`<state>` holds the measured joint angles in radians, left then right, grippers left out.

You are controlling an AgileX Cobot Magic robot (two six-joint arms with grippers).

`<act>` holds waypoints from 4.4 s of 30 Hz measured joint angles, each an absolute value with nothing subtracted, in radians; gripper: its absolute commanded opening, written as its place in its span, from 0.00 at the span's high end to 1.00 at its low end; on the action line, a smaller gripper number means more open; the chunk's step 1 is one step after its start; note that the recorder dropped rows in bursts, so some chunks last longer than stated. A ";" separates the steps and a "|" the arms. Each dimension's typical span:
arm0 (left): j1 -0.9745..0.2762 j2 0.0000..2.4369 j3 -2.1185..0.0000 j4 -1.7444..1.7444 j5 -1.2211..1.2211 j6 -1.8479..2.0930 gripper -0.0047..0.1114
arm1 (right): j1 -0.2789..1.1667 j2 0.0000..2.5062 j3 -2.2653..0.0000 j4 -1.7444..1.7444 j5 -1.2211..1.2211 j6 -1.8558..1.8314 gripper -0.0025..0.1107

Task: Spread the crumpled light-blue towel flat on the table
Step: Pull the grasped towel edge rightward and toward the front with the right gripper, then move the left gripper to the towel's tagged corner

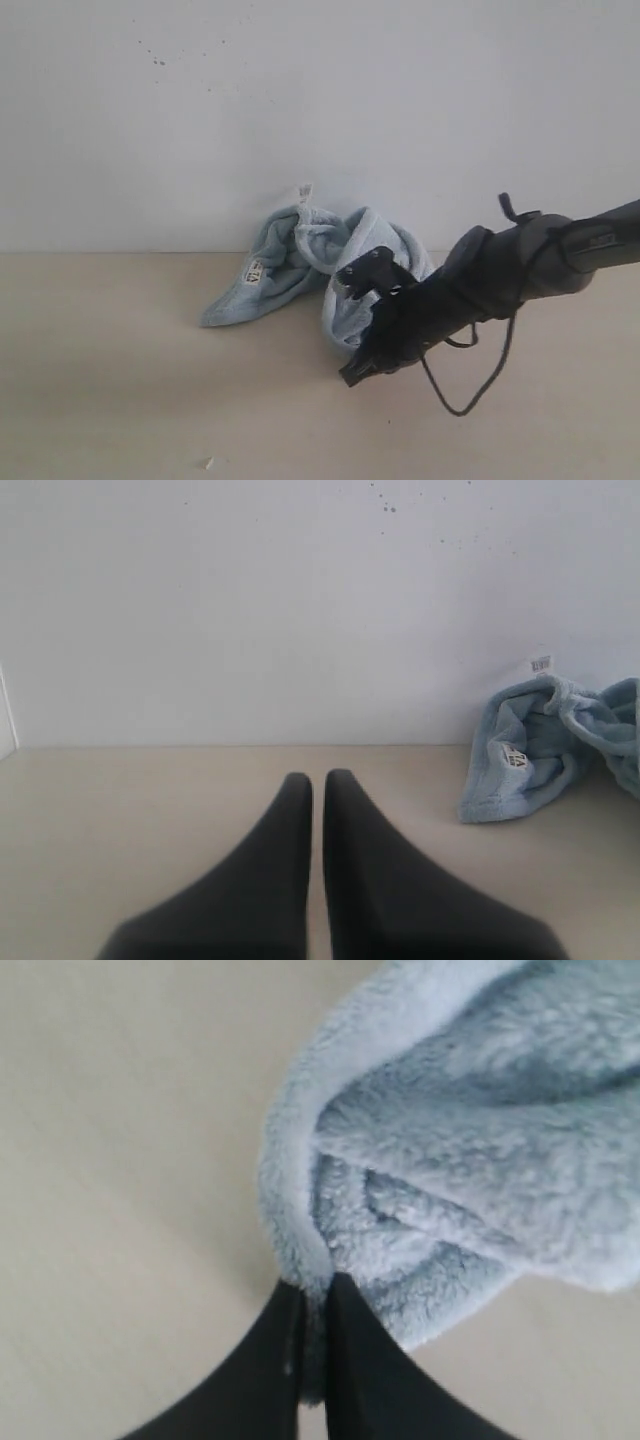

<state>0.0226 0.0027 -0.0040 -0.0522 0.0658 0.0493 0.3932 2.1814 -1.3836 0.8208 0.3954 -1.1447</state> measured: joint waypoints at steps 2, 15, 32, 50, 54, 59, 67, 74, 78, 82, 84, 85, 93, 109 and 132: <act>0.023 0.003 -0.004 -0.052 0.066 0.049 0.93 | 0.369 2.119 -1.309 0.815 0.364 -1.127 0.95; 0.023 0.003 -0.004 -0.052 0.066 0.049 0.93 | 0.293 1.540 -0.743 0.811 0.153 -0.925 0.95; 0.023 0.003 -0.004 -0.052 0.066 0.049 0.93 | 0.291 0.739 -0.607 0.699 0.244 -0.814 0.95; 0.023 0.003 -0.004 -0.052 0.066 0.049 0.93 | 0.291 0.659 -0.623 -0.601 0.663 0.288 0.95; 0.023 0.003 -0.004 -0.052 0.066 0.049 0.93 | 0.291 0.659 -0.623 -0.812 0.763 0.489 0.95; 0.023 0.003 -0.004 -0.052 0.066 0.049 0.93 | 0.291 0.659 -0.623 -0.894 0.784 0.577 0.95; 0.023 0.003 -0.004 -0.052 0.066 0.049 0.93 | 0.291 0.618 -0.623 -1.089 0.847 0.761 0.95; 0.023 0.003 -0.004 -0.052 0.066 0.049 0.93 | 0.291 0.593 -0.625 -0.945 0.825 0.682 0.95; 0.023 0.003 -0.004 -0.052 0.066 0.049 0.93 | 0.291 0.593 -0.625 -0.869 0.776 0.649 0.95; 0.023 0.003 -0.004 -0.052 0.066 0.049 0.93 | 0.291 0.593 -0.625 -0.852 0.753 0.640 0.95; 0.023 0.003 -0.004 -0.052 0.066 0.049 0.93 | 0.291 0.593 -0.625 -0.852 0.751 0.633 0.95; 0.023 0.003 -0.004 -0.052 0.066 0.049 0.93 | 0.291 0.593 -0.625 -0.852 0.749 0.629 0.95; 0.023 0.003 -0.004 -0.119 0.013 -0.090 0.93 | 0.291 0.593 -0.625 -0.797 0.739 0.537 0.95; -0.053 0.003 -0.004 -1.071 0.345 0.515 0.93 | 0.291 0.752 -0.595 -1.101 0.778 0.720 0.95; -0.061 0.358 -0.229 -1.729 0.352 1.513 0.93 | 0.291 0.772 -0.595 -1.085 0.702 0.765 0.95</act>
